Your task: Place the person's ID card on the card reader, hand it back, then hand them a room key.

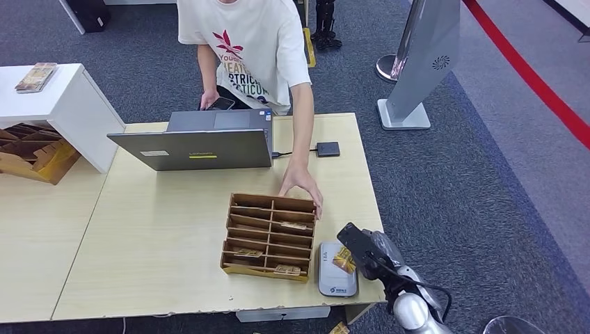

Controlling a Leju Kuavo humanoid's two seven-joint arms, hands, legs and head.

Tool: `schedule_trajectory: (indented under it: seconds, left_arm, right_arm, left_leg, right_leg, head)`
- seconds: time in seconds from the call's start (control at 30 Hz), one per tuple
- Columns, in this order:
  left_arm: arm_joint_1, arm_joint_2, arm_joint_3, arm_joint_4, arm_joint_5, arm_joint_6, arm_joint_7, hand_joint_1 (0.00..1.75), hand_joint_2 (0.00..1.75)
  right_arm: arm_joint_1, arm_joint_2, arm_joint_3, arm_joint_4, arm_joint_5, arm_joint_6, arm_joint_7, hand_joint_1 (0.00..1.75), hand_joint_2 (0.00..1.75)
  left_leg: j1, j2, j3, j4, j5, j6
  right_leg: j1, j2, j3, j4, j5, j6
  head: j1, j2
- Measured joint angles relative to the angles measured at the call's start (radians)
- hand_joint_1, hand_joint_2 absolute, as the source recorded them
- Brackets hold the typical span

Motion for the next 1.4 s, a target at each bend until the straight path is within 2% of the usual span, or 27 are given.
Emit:
schedule_trajectory:
  seconds: [1.4]
  left_arm:
    - [-0.002, 0.004, 0.022, 0.0, -0.018, -0.004, -0.001, 0.0, 0.0]
  right_arm:
    - [-0.025, -0.012, 0.019, 0.035, 0.0, 0.016, 0.014, 1.75, 1.75]
  left_leg:
    - [0.0, 0.001, 0.004, 0.0, 0.0, 0.0]
  right_leg:
    - [0.0, 0.001, 0.004, 0.0, 0.0, 0.0]
  head:
    - [0.0, 0.0]
